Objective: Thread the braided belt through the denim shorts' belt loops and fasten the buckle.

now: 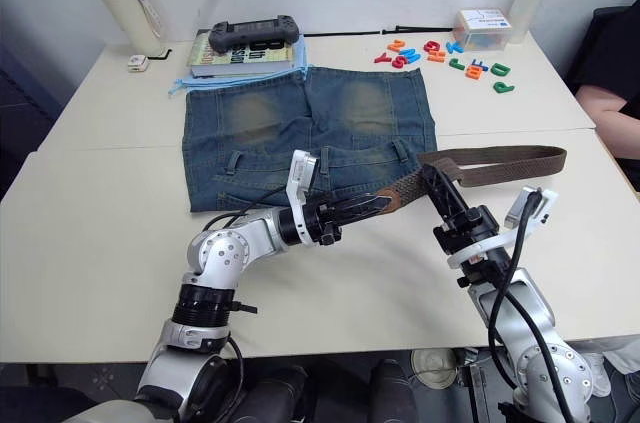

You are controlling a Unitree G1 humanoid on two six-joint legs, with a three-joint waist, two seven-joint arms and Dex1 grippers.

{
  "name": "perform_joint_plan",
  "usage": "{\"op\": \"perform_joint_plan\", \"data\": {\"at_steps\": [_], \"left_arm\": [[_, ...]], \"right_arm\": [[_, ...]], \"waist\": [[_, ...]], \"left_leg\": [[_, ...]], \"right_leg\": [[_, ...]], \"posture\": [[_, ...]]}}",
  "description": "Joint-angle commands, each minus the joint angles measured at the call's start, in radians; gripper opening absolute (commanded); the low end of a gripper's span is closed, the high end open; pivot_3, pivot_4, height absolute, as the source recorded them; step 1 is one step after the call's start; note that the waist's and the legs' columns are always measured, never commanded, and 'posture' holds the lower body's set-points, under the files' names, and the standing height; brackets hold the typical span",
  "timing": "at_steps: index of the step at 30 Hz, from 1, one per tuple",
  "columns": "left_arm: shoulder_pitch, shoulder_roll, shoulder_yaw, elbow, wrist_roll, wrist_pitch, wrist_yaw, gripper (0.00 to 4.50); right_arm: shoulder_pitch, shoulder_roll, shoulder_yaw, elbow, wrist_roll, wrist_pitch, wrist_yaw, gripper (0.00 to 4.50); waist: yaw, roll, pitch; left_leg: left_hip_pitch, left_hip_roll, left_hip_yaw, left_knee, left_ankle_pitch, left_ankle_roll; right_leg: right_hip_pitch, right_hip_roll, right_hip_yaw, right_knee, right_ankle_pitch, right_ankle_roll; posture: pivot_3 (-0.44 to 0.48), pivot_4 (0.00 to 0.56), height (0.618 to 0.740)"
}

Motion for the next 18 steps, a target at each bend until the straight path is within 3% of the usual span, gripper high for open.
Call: {"op": "perform_joint_plan", "data": {"at_steps": [1,4,13,14,18], "left_arm": [[0.008,0.006,0.002,-0.044,-0.03,-0.003,-0.004,0.0],[0.008,0.009,-0.001,-0.046,-0.031,-0.004,-0.005,0.0],[0.007,0.017,-0.036,-0.052,0.012,-0.06,-0.012,0.0],[0.01,0.023,-0.045,-0.055,0.018,-0.069,-0.018,0.9],[0.02,0.046,-0.084,-0.07,0.072,-0.139,-0.013,2.38]], "right_arm": [[-0.002,0.0,-0.03,-0.032,0.021,-0.007,0.015,1.38],[0.0,-0.004,-0.03,-0.038,0.019,-0.005,0.015,0.03],[-0.007,-0.006,-0.028,-0.036,-0.001,-0.007,-0.001,0.03],[-0.009,-0.006,-0.027,-0.037,-0.003,-0.008,-0.004,0.0],[-0.023,0.003,-0.034,-0.038,-0.026,-0.026,-0.028,0.0]], "waist": [[0.0,0.0,0.0],[0.0,0.0,0.0],[0.0,0.0,0.0],[0.0,0.0,0.0],[0.0,0.0,0.0]], "left_leg": [[0.0,0.0,0.0,0.0,0.0,0.0],[0.0,0.0,0.0,0.0,0.0,0.0],[0.0,0.0,0.0,0.0,0.0,0.0],[0.0,0.0,0.0,0.0,0.0,0.0],[0.0,0.0,0.0,0.0,0.0,0.0]], "right_leg": [[0.0,0.0,0.0,0.0,0.0,0.0],[0.0,0.0,0.0,0.0,0.0,0.0],[0.0,0.0,0.0,0.0,0.0,0.0],[0.0,0.0,0.0,0.0,0.0,0.0],[0.0,0.0,0.0,0.0,0.0,0.0]], "posture": [[0.0,0.15,0.74],[0.0,0.15,0.74],[0.0,0.15,0.74],[0.0,0.15,0.74],[0.0,0.15,0.74]]}}
